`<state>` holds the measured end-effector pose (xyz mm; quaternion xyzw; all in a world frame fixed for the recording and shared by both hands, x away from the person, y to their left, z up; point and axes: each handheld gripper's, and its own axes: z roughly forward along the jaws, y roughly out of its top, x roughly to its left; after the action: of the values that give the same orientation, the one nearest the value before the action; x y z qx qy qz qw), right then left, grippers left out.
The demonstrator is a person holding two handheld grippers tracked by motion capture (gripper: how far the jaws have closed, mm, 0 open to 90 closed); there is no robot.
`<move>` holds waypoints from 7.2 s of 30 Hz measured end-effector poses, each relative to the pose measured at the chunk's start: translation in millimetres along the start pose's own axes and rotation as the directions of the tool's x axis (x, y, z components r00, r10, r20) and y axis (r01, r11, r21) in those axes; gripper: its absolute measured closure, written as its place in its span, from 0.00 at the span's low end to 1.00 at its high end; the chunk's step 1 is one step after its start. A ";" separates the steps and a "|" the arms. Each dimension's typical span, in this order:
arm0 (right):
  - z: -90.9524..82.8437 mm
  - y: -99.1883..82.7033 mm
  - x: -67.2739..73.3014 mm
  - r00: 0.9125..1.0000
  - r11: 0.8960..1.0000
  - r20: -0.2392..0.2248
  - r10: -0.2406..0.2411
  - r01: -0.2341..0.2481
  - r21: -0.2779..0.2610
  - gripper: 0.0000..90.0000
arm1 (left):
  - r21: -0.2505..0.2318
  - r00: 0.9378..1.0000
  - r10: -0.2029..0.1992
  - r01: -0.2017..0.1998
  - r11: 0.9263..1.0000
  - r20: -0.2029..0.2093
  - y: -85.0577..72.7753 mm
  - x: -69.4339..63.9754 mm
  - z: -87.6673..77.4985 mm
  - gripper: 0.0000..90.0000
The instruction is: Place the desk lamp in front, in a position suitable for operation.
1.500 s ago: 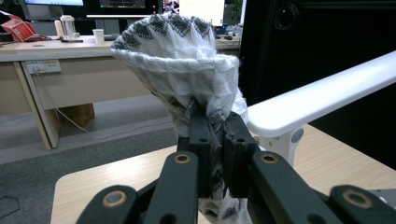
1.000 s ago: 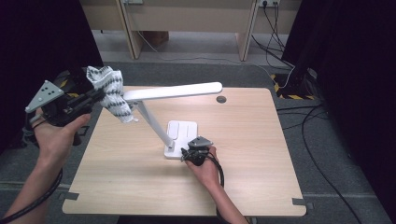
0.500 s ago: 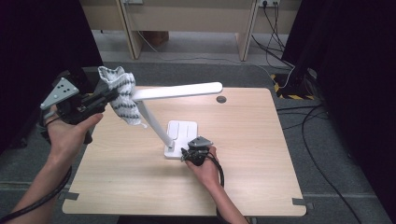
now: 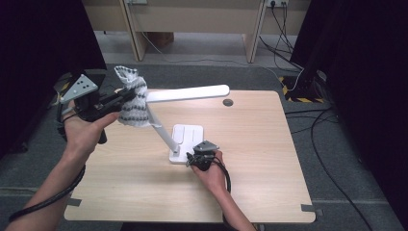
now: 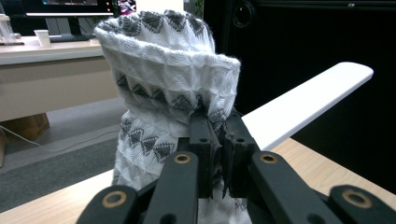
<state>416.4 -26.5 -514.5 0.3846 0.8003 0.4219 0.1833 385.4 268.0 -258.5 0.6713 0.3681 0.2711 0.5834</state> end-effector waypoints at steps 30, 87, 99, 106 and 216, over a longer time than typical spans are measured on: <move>0.6 0.1 0.4 1.000 1.000 0.007 -0.002 0.002 -0.005 0.73 | 0.036 0.997 0.013 -0.015 0.999 0.072 9.6 -26.8 33.2 0.93; 0.5 -0.3 2.5 1.000 1.000 0.007 -0.009 0.009 -0.008 0.76 | 0.054 0.985 0.030 -0.040 0.998 0.171 28.7 -72.6 80.2 0.93; 0.6 -0.2 2.7 1.000 1.000 0.005 -0.010 0.010 -0.008 0.76 | 0.055 0.982 0.030 -0.041 0.998 0.186 31.4 -80.0 86.9 0.93; 0.5 -0.3 3.0 1.000 1.000 0.001 -0.009 0.009 -0.008 0.76 | 0.058 0.980 0.035 -0.047 0.997 0.194 33.6 -84.6 91.2 0.93; 0.0 -0.9 6.0 1.000 1.000 0.001 -0.017 0.017 -0.010 0.76 | 0.008 0.948 0.073 -0.080 0.997 0.311 24.6 -100.0 45.7 0.93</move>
<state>412.2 -22.2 -515.1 0.3772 0.8014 0.4239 0.1893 367.8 159.1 -235.6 0.7253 0.2483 0.1808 0.6161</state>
